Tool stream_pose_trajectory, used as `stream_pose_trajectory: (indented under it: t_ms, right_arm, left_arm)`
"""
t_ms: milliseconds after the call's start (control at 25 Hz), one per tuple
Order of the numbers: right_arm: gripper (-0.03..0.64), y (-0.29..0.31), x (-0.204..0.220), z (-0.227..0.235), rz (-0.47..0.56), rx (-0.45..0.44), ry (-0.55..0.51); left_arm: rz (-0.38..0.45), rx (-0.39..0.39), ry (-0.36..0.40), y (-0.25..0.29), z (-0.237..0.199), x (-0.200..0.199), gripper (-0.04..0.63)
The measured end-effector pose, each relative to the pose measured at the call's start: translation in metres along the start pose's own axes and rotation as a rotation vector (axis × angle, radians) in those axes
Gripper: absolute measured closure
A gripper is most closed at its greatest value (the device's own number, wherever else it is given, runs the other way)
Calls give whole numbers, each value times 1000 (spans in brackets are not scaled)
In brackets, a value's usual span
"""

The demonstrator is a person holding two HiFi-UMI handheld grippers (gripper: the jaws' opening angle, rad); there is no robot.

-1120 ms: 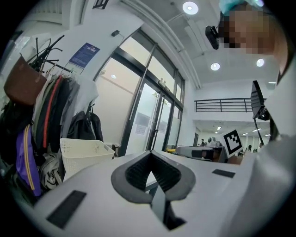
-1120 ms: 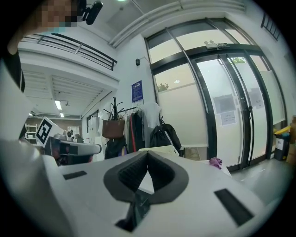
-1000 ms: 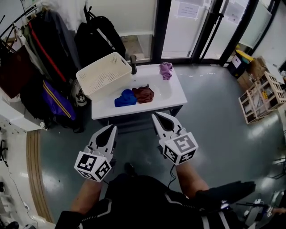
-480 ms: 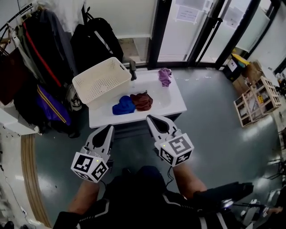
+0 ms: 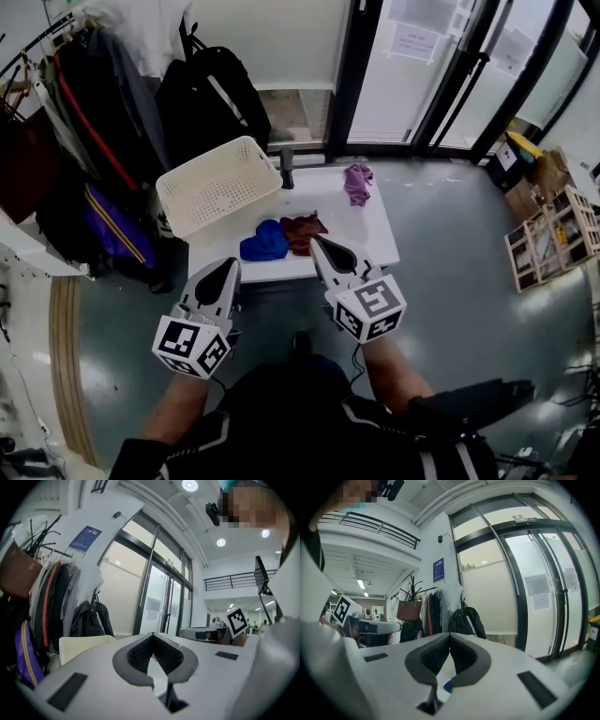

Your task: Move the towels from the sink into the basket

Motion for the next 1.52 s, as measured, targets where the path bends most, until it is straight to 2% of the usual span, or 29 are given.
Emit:
stream_pose_trajectory:
  t_ms: [80, 240, 400, 520, 720, 920, 1200, 1320, 1520]
  right_arm:
    - [615, 10, 0, 12, 1, -8, -1]
    - [615, 23, 1, 35, -14, -41, -11]
    - [615, 31, -1, 56, -6, -71, -4]
    - [615, 44, 0, 72, -1, -58, 28]
    - [615, 71, 10, 70, -36, -62, 27]
    - [614, 101, 21, 66, -65, -42, 36]
    - [600, 132, 42, 56, -127, 2, 44]
    - [548, 142, 57, 51, -177, 17, 31]
    - [514, 164, 90, 44, -245, 12, 23]
  left_arm:
    - [3, -17, 12, 15, -4, -3, 589]
    - [7, -10, -41, 45, -5, 0, 589]
    - [-14, -51, -48, 66, -8, 2, 589]
    - [-20, -75, -35, 77, -16, 1, 589]
    - [-30, -93, -53, 78, -43, 7, 589]
    - [-39, -69, -26, 76, -71, 3, 589]
    - [-81, -5, -42, 74, -99, 17, 589]
    - [-84, 13, -56, 71, -110, 23, 589]
    - [-108, 12, -88, 68, -137, 38, 589]
Point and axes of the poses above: the fingertips, and each gripper's own axes: y forward along the fingers, z to its right, x out of its underside, the point moved 2 cm from there along -y, backward along the fingers
